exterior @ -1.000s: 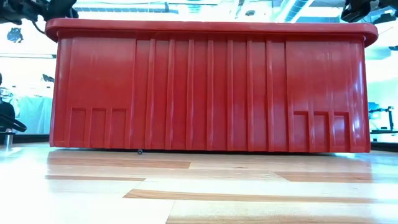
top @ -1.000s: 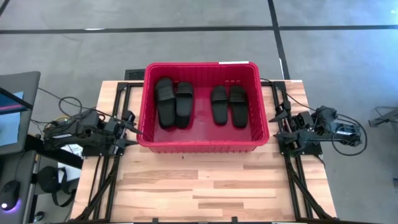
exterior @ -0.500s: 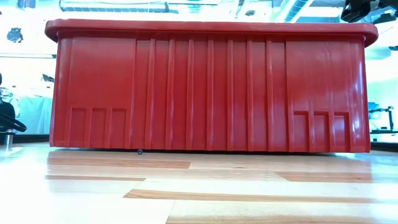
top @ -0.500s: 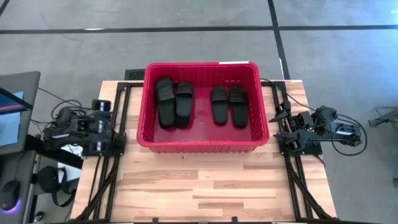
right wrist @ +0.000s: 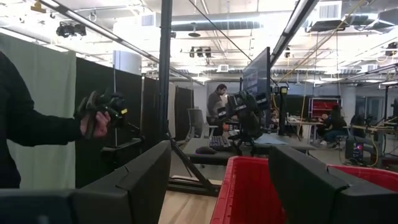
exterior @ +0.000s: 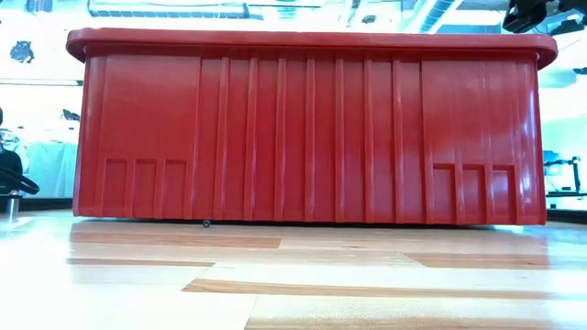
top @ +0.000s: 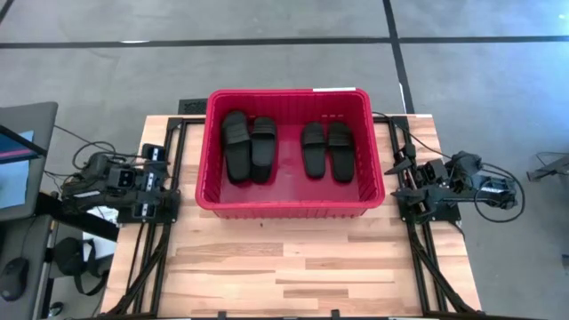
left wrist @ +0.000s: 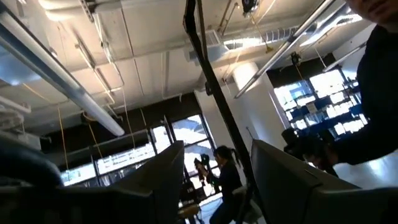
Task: Pick and place slides into bin
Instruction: Return to Home Position
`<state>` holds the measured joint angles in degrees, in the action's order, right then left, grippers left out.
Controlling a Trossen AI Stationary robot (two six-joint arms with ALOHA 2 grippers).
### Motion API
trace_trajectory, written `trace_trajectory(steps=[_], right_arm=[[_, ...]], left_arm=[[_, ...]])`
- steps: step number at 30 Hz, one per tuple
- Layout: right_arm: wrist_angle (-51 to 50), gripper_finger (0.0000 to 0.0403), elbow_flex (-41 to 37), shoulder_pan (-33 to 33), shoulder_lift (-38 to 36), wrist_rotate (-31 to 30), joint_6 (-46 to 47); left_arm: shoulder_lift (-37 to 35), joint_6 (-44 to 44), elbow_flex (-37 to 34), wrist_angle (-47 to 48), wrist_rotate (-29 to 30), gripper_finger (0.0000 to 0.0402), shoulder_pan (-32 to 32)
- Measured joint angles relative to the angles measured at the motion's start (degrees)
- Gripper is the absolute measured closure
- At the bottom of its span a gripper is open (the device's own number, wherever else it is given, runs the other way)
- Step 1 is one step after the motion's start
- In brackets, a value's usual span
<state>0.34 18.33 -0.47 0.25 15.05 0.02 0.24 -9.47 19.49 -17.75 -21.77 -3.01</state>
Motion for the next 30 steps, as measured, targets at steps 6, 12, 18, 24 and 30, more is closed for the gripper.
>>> trace_trajectory(steps=[6,12,18,24,30], right_arm=[[0.1,0.0147,0.0,0.0,0.0,0.0,0.0],[0.1,0.0147,0.0,0.0,0.0,-0.1,4.3],[-2.9,0.0147,2.0,0.0,0.1,-3.3,6.5],[-13.4,0.0147,6.2,0.0,0.1,-5.8,8.0],[-14.0,0.0147,6.7,0.0,0.1,-6.1,7.2]], left_arm=[[0.0,9.7,0.0,2.9,15.5,0.0226,0.0],[0.5,13.1,1.7,10.3,27.2,0.0226,0.0],[6.3,15.7,10.1,25.5,28.3,0.0226,0.0],[12.1,16.8,16.8,40.0,28.0,0.0226,0.0],[13.3,14.6,17.3,40.8,26.2,0.0226,0.0]])
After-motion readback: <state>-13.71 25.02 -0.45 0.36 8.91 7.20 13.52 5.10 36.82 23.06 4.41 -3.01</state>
